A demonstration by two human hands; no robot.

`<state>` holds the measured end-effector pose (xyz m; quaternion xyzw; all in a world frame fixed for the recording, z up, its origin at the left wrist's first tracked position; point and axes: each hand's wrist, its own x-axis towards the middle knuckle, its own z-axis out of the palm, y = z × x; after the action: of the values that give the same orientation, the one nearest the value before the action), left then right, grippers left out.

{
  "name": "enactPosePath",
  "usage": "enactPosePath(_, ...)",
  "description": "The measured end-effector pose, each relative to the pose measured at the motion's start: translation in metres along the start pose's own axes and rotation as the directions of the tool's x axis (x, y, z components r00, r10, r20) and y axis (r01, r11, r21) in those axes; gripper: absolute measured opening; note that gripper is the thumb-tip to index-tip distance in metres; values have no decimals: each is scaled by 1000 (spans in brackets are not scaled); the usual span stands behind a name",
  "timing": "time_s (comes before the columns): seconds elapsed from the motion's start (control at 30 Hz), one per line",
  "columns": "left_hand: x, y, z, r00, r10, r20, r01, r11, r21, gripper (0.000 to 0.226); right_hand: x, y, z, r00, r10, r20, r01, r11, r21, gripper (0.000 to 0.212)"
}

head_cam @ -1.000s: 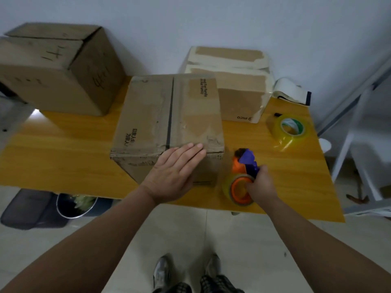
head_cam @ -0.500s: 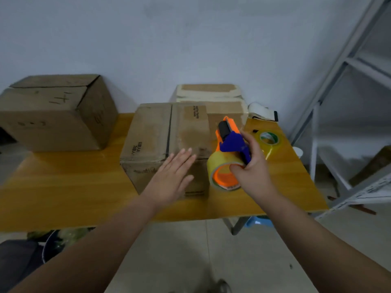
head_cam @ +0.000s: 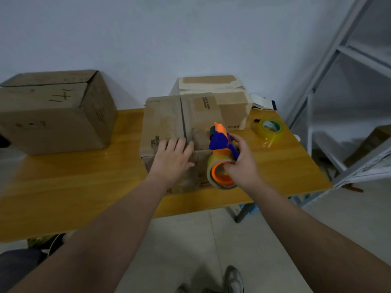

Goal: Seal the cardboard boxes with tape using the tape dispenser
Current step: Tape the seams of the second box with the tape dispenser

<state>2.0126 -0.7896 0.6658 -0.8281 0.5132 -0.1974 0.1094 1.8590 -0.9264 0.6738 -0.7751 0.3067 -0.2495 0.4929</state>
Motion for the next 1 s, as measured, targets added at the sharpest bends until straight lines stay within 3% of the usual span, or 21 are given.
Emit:
enactPosePath(0.1,-1,-1,2,999,18,-48,-20,999,-38,70,-4,2,1,1000,-29,8,29,1000,-9,79)
enactPosePath(0.17,-5,-3,-5,989,-32,-143,-31,907,-420,49,-9,1,1,997,-69,31,69,998,-3,80)
enactPosePath(0.2,-7,-7,-10,979,-114,-169,-21,767,-641,35,-11,-1,1,994,-100,37,99,995,8,79)
enactPosePath(0.23,-10,-11,-18,968,-222,-118,26,552,-834,26,-12,-3,0,990,-135,40,135,991,14,78)
enactPosePath(0.27,-13,-14,-28,956,-292,40,117,251,-961,26,-13,-5,0,984,-173,47,173,985,7,78)
enactPosePath(0.3,-14,-17,-42,931,-270,247,239,-65,-969,38,-13,-8,0,976,-210,57,211,977,-10,79)
enactPosePath(0.33,-14,-21,-55,892,-183,412,367,-236,-900,55,-13,-11,1,967,-242,73,245,969,-36,83)
enactPosePath(0.4,-13,-29,-71,847,-37,531,508,-241,-827,77,-13,-17,4,945,-306,113,317,943,-101,96)
enactPosePath(0.43,-14,-34,-76,849,-8,528,514,-219,-830,75,-13,-20,7,932,-335,138,352,927,-131,99)
enactPosePath(0.57,-21,-47,-86,873,-25,487,470,-223,-854,28,-14,-35,14,908,-339,246,388,902,-189,98)
enactPosePath(0.67,-23,-58,-86,864,-104,493,480,-125,-868,26,-15,-48,16,875,-290,387,423,848,-320,94)
enactPosePath(0.83,-29,-74,-81,875,-181,450,478,173,-861,31,-15,-66,20,806,-289,516,545,702,-458,91)
enactPosePath(0.9,-38,-81,-76,861,-191,472,499,135,-856,27,-12,-70,16,781,-304,545,605,583,-543,88)
enactPosePath(1.0,-57,-107,-61,818,-305,487,531,76,-844,23,-6,-66,-8,821,-221,527,565,456,-688,87)
